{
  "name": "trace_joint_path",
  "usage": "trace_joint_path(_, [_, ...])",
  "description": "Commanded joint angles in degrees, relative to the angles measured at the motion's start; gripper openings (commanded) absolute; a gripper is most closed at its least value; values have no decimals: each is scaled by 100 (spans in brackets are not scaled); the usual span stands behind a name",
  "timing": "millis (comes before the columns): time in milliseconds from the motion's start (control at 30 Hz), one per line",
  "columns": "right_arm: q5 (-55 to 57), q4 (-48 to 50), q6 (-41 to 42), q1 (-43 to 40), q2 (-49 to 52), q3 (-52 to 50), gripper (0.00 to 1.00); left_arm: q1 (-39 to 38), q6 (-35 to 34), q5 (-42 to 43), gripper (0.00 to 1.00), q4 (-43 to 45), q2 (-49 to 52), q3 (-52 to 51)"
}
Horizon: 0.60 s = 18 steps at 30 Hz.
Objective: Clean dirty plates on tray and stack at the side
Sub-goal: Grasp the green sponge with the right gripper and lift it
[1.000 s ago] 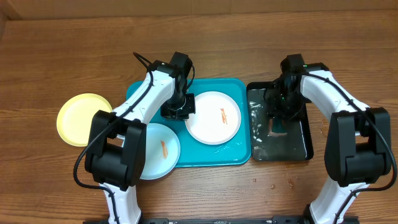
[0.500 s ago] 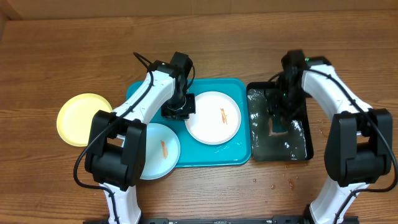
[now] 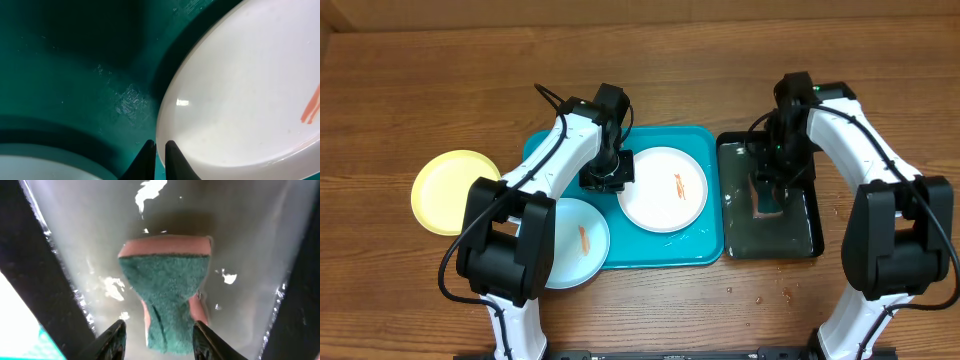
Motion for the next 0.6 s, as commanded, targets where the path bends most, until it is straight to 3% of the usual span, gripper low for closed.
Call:
trace_joint_path(0, [192, 162, -17, 0, -109, -282, 46, -39, -37, -37, 10, -17, -168, 111])
trace_joint_path(333, [175, 498, -15, 4, -109, -651, 45, -39, -39, -37, 10, -11, -168, 111])
trace_joint_path(467, [120, 549, -13, 4, -109, -684, 37, -39, -39, -37, 10, -9, -168, 111])
trace_joint_path(567, [114, 544, -13, 7, -109, -684, 37, -39, -39, -52, 11, -4, -168, 111])
